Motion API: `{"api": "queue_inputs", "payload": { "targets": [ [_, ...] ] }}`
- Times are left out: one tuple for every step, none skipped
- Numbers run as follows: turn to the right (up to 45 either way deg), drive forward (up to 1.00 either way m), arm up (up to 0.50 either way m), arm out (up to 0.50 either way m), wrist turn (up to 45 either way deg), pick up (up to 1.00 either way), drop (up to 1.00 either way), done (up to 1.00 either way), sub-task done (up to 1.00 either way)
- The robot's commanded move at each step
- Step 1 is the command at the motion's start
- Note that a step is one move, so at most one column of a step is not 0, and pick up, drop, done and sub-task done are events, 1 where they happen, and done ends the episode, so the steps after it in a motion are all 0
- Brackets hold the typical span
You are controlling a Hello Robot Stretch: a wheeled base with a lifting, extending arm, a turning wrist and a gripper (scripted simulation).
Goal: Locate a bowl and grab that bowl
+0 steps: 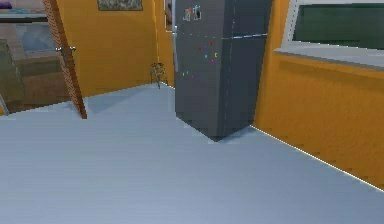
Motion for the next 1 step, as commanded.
{"api": "queue_inputs", "payload": {
  "targets": [
    [0.0,0.00,0.00,0.00,0.0,0.00,0.00,1.00,0.00]
  ]
}}
